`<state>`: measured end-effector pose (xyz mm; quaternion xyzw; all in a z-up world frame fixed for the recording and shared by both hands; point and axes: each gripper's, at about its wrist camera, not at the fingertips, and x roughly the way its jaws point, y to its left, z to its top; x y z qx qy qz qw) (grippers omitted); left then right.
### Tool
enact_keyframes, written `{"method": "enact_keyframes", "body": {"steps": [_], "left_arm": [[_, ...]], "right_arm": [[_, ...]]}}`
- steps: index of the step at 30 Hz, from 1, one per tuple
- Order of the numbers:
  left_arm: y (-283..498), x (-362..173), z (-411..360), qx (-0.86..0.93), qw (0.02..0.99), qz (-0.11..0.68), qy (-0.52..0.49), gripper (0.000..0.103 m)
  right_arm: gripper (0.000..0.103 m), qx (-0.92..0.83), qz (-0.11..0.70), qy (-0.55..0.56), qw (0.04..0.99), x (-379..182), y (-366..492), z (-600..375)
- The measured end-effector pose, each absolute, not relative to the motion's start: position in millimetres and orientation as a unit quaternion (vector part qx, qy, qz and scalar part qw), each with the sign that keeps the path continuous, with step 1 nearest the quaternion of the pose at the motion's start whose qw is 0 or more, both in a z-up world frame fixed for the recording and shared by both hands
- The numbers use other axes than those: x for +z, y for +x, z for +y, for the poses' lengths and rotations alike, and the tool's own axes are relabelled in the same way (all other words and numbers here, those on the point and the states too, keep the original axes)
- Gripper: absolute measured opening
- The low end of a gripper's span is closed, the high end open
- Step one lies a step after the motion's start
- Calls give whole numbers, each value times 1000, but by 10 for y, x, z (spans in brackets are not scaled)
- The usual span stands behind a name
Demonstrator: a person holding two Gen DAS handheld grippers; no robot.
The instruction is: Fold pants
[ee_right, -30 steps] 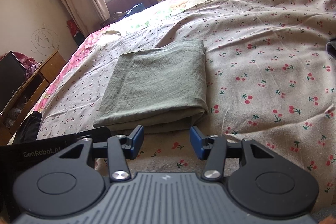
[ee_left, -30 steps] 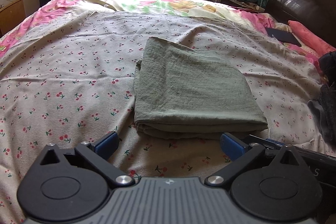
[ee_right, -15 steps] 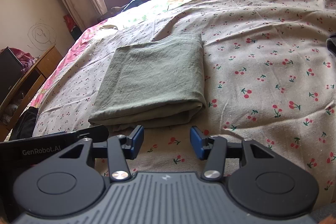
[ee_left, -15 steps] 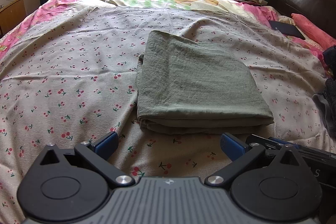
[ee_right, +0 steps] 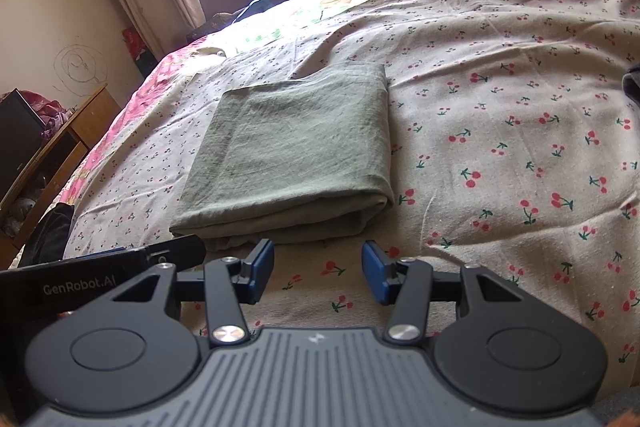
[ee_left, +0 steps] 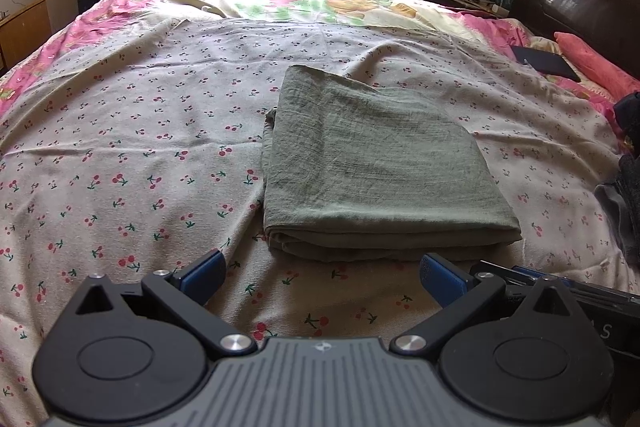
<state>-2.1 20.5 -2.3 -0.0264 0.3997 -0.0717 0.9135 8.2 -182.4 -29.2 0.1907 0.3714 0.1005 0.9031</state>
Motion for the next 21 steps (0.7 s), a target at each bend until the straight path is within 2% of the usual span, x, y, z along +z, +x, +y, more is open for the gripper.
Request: {"method": "enact_keyframes", "body": {"steps": [21], "left_arm": [[-37,-19,205,-65,916,395,-24,103]], "right_arm": [[50,100,373,191,903,-293,81,-1823]]}}
